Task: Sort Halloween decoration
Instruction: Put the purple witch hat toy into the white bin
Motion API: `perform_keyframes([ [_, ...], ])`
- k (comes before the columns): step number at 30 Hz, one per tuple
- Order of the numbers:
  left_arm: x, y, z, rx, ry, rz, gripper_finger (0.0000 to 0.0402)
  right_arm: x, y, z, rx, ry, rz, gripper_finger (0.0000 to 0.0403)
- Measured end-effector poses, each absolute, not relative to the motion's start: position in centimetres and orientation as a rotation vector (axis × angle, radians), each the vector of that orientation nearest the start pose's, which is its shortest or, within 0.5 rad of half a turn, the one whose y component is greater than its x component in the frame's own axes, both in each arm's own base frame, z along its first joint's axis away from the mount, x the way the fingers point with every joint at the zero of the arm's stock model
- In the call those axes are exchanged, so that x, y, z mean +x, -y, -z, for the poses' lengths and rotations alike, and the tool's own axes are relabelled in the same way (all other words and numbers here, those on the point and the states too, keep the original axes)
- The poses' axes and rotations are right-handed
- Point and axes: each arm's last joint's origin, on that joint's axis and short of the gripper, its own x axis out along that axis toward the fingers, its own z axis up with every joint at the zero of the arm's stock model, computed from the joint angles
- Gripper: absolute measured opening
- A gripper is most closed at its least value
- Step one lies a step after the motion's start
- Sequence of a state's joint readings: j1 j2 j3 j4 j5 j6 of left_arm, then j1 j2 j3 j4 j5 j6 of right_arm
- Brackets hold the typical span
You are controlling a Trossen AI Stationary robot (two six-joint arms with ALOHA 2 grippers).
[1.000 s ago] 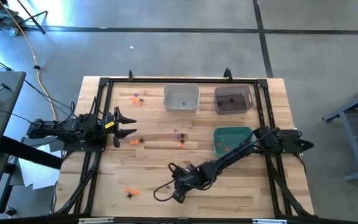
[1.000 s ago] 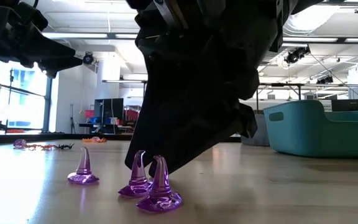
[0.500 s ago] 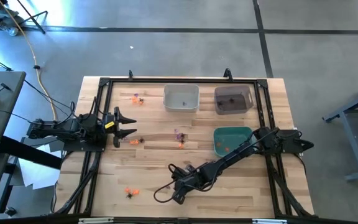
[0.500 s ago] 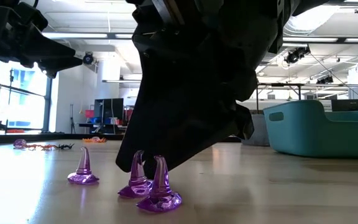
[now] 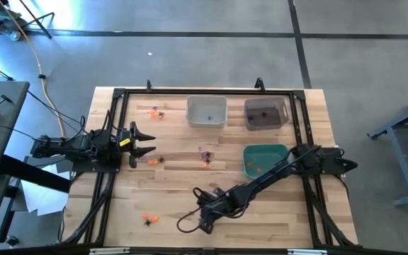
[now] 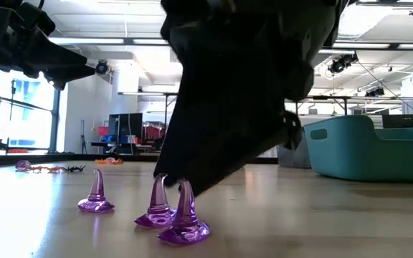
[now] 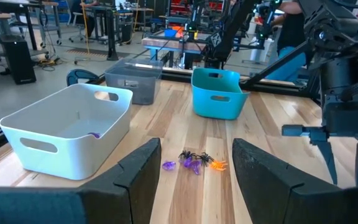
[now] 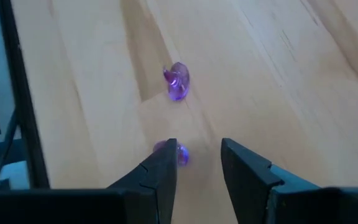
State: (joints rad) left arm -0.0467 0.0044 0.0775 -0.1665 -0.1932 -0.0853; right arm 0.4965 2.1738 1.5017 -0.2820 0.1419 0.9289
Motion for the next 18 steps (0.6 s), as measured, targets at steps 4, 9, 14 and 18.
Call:
perform_keyframes([
  [4,9.2,-0.1,-17.3,-0.074,-0.087,-0.15,0.0186,39.9,-21.2,-14.2,0.545,-0.974,0.121,0.0121],
  [9,9.2,-0.1,-17.3,-0.074,-0.087,-0.15,0.0186,39.3,-21.9,-14.0,0.538,-0.997,0.125,0.0121],
  [14,9.2,-0.1,-17.3,-0.074,-0.086,-0.15,0.0186,38.9,-22.7,-14.0,0.549,-1.0,0.118,0.0121],
  [18,9.2,-0.1,-17.3,-0.074,-0.087,-0.15,0.0186,38.8,-23.2,-14.1,0.543,-0.974,0.121,0.0121],
])
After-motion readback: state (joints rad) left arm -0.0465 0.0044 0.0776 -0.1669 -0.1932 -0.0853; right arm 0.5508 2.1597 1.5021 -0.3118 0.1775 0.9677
